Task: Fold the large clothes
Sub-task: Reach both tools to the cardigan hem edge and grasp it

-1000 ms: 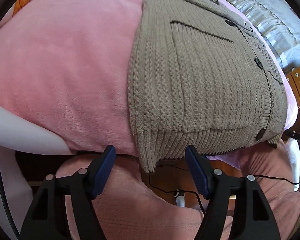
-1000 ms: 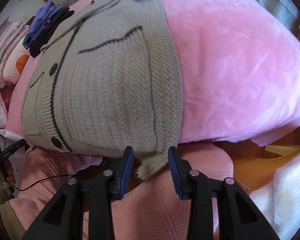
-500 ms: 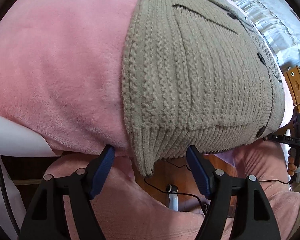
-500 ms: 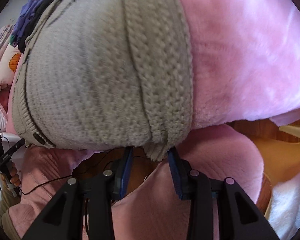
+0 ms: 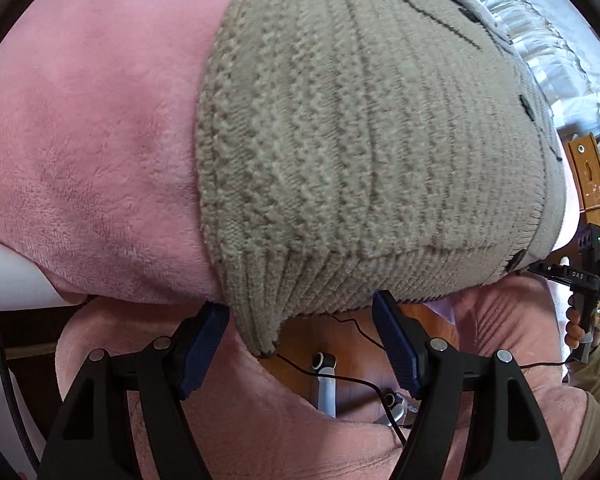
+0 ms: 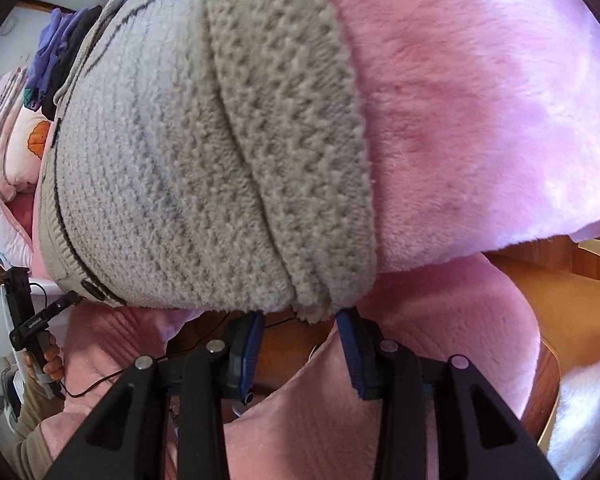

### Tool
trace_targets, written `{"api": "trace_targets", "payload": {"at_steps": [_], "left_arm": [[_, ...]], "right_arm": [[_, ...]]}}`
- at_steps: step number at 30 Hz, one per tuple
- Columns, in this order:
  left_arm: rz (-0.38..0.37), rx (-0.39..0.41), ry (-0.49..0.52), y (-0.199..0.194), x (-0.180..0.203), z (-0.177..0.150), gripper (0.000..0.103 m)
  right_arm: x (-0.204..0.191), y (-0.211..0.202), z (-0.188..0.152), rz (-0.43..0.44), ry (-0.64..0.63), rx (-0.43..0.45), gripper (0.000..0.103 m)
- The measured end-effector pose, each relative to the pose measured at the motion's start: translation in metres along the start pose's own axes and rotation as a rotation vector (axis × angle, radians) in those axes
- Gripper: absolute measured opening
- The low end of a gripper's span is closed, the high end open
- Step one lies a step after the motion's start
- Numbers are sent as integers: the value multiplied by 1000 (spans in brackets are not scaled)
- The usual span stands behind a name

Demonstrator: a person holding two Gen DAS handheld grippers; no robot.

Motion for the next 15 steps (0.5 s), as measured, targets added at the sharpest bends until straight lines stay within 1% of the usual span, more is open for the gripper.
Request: {"api": "trace_targets", "payload": {"at_steps": [1,3,7,9,10,11,12,13,14,15], "left_arm": [[-2,0,-3,0,2,1,72],[-4,-3,-10,0,4,3,72],[-2,-4,-21,3,1,6,72],[2,-1,-21,4,-1,7,72],[3,2,-22,5,0,7,70],[0,3,-23,8,2,5,61],[-3,4,-24,6,2,5,56],[-8,3,-26,5,2,3,42],[-7,1,-21,3,3,1,24],[10,2,-6,1,6,-4,18]], "right_arm": [[2,-4,1,-11,-15,5,37],[8,-10,5,-29,-25,18,48],[13,-13,13,-22,-41,32,48],[13,-11,16,-31,-75,44,48],[11,-9,18,-39,-99,49,48],[8,-8,19,-43,-119,53,48],[6,-8,17,-45,-143,56,41],[3,-7,18,-37,-165,61,35],[-2,-7,17,-22,-183,63,23],[-4,-9,16,-31,-208,60,13]]}}
Point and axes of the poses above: each gripper's, at about its wrist camera, not at the fingertips, and y roughly the way its jaws point, x to its right, z to its top, the point moved 9 cm from there along y, roughly the way its jaws point, and after that the axes turned 11 degrees about x, right-handed, at the moved point
